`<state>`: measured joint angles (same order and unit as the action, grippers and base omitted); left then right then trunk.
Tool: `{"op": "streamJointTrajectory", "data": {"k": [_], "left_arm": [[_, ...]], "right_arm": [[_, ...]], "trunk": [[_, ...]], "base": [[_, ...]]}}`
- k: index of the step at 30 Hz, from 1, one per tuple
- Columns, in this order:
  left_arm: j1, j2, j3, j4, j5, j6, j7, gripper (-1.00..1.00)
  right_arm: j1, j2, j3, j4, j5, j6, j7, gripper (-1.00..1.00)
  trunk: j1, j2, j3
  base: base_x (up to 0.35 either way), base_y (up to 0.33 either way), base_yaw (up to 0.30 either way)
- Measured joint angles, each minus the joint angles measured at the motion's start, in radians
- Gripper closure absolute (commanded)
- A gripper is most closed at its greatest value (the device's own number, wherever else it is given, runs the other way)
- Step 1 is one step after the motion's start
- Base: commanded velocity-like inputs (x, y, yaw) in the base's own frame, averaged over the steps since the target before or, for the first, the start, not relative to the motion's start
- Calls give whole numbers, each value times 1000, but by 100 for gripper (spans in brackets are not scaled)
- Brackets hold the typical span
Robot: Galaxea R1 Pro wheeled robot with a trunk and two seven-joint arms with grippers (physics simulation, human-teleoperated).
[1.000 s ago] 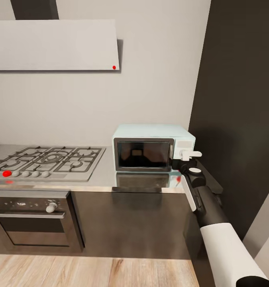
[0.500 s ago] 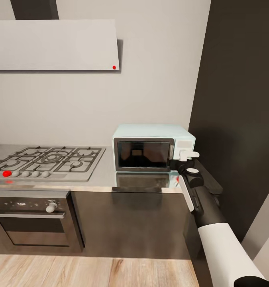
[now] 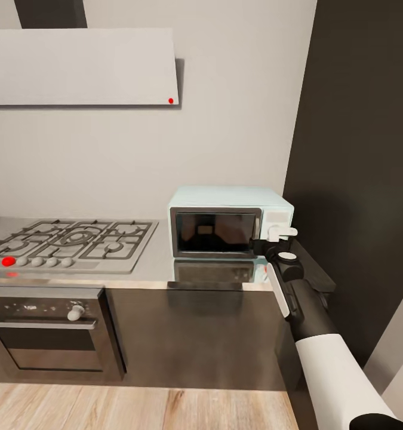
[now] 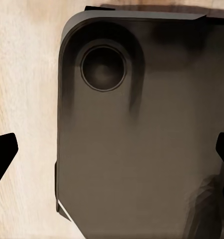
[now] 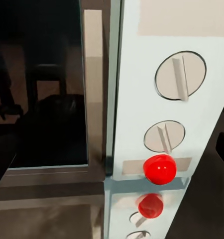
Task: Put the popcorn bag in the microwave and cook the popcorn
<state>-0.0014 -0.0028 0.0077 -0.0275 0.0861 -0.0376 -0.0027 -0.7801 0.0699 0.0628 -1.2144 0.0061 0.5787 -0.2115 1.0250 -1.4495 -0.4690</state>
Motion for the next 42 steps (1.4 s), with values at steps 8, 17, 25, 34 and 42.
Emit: {"op": "streamJointTrajectory", "data": {"k": [8, 17, 25, 34, 42], "left_arm": [[0, 0, -1, 0, 0, 1, 0, -100], [0, 0, 0, 0, 0, 1, 0, -100], [0, 1, 0, 0, 0, 0, 0, -100], [0, 1, 0, 0, 0, 0, 0, -100], [0, 1, 0, 0, 0, 0, 0, -100]], "right_arm": [[0, -1, 0, 0, 0, 0, 0, -100], [0, 1, 2, 6, 1, -1, -2, -100], [0, 2, 2, 7, 1, -1, -2, -100], [0, 1, 2, 7, 0, -2, -2, -100], [0, -7, 2, 7, 0, -3, 1, -100]], "trunk": [[0, 0, 0], [0, 0, 0], [0, 0, 0], [0, 0, 0], [0, 0, 0]], "base": [[134, 0, 0], [121, 0, 0], [54, 33, 0], [68, 34, 0], [0, 0, 0]]}}
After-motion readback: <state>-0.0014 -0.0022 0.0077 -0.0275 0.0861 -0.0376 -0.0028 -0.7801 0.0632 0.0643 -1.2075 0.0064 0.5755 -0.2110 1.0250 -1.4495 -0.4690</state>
